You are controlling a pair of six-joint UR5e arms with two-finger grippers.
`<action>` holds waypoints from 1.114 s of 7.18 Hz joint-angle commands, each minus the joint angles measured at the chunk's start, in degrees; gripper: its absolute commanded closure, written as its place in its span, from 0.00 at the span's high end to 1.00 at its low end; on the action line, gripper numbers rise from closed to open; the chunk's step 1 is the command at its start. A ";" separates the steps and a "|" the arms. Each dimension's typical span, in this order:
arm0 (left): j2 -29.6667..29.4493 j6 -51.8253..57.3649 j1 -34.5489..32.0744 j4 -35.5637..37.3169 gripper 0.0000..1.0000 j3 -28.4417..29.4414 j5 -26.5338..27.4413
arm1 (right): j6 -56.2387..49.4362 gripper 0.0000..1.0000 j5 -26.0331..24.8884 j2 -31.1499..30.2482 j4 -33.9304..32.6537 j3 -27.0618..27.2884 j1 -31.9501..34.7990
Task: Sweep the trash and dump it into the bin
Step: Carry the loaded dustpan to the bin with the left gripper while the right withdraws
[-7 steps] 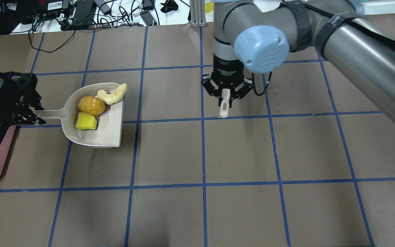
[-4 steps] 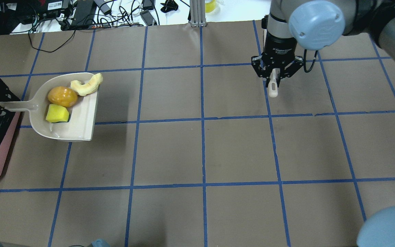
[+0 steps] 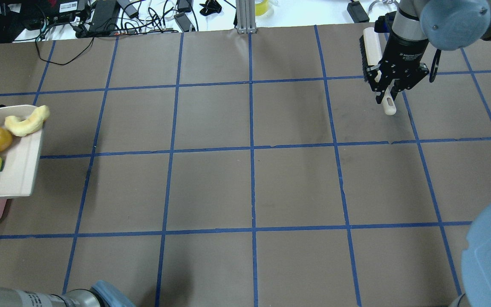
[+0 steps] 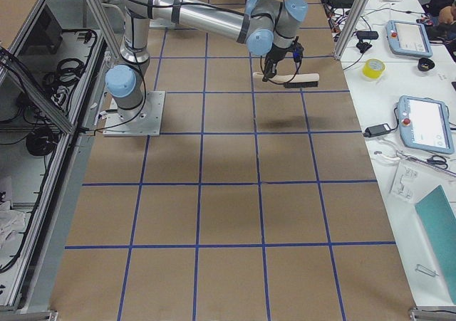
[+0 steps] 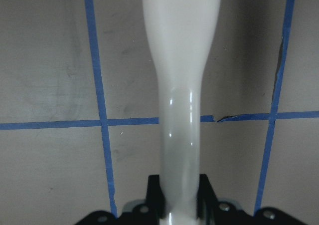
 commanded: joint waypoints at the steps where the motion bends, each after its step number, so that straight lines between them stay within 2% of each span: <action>1: -4.61 1.32 6.25 -0.63 0.00 7.48 2.54 | -4.48 0.00 -0.61 1.39 -0.40 1.30 -3.56; 3: -9.54 -2.80 7.41 2.77 0.00 12.93 2.56 | -4.75 0.00 -1.75 2.62 -0.84 3.68 -6.20; 4: -11.56 -5.60 7.94 7.84 0.00 14.61 2.56 | -4.40 0.00 -3.58 3.76 -1.45 3.69 -6.55; 6: -14.82 -5.90 9.17 12.36 0.00 17.43 3.17 | -4.83 0.00 -4.66 4.65 -1.46 4.21 -7.60; 7: -15.70 1.76 9.26 16.29 0.00 16.91 8.40 | -5.36 0.00 -5.27 4.82 -1.54 4.65 -8.83; 8: -15.71 5.58 9.17 18.42 0.00 17.08 9.14 | -5.89 0.00 -5.27 5.08 -1.55 4.65 -9.10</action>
